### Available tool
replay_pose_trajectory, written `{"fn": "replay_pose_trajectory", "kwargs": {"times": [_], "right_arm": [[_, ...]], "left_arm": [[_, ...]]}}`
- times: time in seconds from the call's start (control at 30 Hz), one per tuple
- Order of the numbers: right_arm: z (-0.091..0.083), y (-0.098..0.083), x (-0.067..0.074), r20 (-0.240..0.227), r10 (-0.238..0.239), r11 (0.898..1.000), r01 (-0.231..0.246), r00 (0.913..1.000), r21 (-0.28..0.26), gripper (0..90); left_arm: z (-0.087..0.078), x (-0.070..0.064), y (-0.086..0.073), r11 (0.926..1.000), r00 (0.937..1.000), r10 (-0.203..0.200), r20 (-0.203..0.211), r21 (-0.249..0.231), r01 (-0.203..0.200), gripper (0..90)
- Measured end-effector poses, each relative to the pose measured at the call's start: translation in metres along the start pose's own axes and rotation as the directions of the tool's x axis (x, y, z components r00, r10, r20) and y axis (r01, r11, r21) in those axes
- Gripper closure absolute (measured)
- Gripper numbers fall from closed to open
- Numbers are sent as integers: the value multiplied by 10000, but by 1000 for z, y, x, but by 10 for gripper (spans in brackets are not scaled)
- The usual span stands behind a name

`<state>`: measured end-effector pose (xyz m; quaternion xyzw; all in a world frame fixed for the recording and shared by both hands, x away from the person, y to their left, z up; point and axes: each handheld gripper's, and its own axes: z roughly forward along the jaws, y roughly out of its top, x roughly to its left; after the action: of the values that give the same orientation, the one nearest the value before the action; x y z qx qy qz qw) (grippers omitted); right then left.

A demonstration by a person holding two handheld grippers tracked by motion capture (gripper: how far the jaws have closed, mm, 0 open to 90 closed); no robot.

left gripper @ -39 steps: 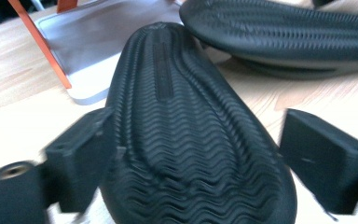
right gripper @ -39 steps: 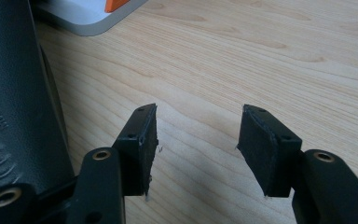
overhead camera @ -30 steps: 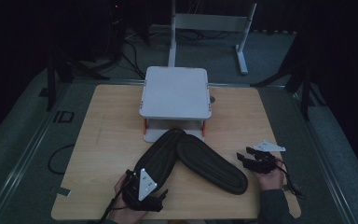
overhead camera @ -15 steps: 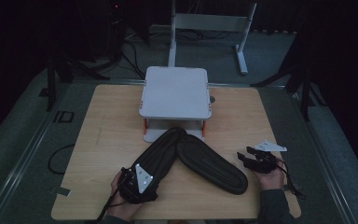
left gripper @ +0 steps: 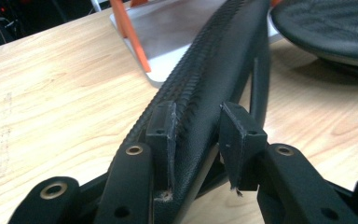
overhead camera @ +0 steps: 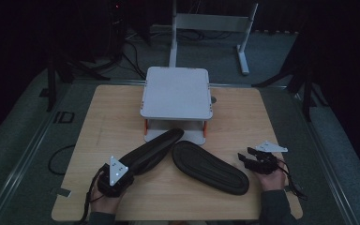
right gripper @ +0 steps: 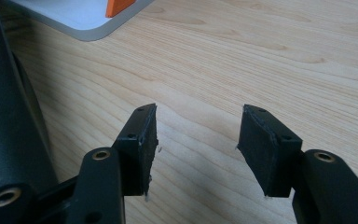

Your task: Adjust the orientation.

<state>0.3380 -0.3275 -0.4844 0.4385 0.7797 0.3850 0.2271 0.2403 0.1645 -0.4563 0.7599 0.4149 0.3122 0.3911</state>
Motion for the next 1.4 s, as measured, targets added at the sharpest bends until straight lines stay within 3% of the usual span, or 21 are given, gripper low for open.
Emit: {"fn": "replay_pose_trajectory", "kwargs": {"times": [0.13, 0.2, 0.33, 0.5, 0.53, 0.63, 0.73, 0.77, 0.9, 0.97, 1.07, 1.13, 1.2, 1.23, 1.3, 1.4], "right_arm": [[1, 0, 1, -10, -1, 10000, 1, 10000, 15, 461], [1, 0, 1, -22, -10, 10000, 10, 10000, 42, 461], [1, 0, 1, -19, -7, 10000, 7, 10000, 28, 461], [2, 0, 1, -17, -17, 10000, 17, 10000, 56, 461], [2, 0, 1, -12, -18, 10000, 18, 10000, 53, 461], [1, 0, 0, -6, -11, 10000, 11, 10000, 40, 461], [1, 0, 0, -6, 10, 10000, -10, 10000, 48, 461], [1, 0, 0, -5, 15, 10000, -15, 10000, 49, 461], [2, 0, 0, -12, 8, 10000, -8, 10000, 57, 461], [1, 0, 0, -10, 36, 10000, -36, 10000, 43, 461], [2, 0, 0, -27, 31, 10000, -30, 10000, 47, 461], [2, 0, 1, -56, 11, 10000, -11, 10000, 81, 461], [3, 1, 2, -58, -8, 10000, 8, 10000, 97, 461], [4, 1, 2, -71, -33, 9999, 34, 10000, 98, 461], [4, 1, 3, -67, -71, 9999, 72, 10000, 92, 460], [4, 1, 2, -63, -64, 9999, 64, 10000, 120, 460]], "left_arm": [[7, 7, 1, 9998, 9999, -139, -28, 149, 139, 604], [17, 8, 2, 9984, 9999, 120, -109, 561, -114, 476], [29, 0, 3, 9929, 9966, 779, -268, 919, -752, 381], [29, 2, 6, 9927, 9952, 941, -262, 784, -918, 452], [28, 1, 8, 9903, 9922, 1190, -360, 766, -1160, 452], [24, 2, 9, 9904, 9916, 1238, -366, 665, -1212, 543], [14, 5, 9, 9932, 9941, 1079, -136, 455, -1072, 637], [11, 7, 9, 9942, 9953, 962, -142, 492, -954, 643], [-7, 16, 4, 9991, 9980, 301, 553, 278, -317, 646], [-18, 21, -1, 9998, 9948, -62, 1013, 181, 44, 647], [-31, 32, -7, 9977, 9836, -659, 1681, -47, 676, 647], [-35, 39, -10, 9966, 9853, -786, 1520, -132, 815, 644], [-34, 45, -9, 9977, 9957, -674, 641, -73, 680, 627], [-33, 47, -8, 9976, 9971, -690, 322, 35, 689, 604], [-28, 53, -7, 9977, 9977, -674, -12, 99, 674, 557], [-17, 62, -6, 9945, 9952, -957, -185, 417, 964, 497]]}}
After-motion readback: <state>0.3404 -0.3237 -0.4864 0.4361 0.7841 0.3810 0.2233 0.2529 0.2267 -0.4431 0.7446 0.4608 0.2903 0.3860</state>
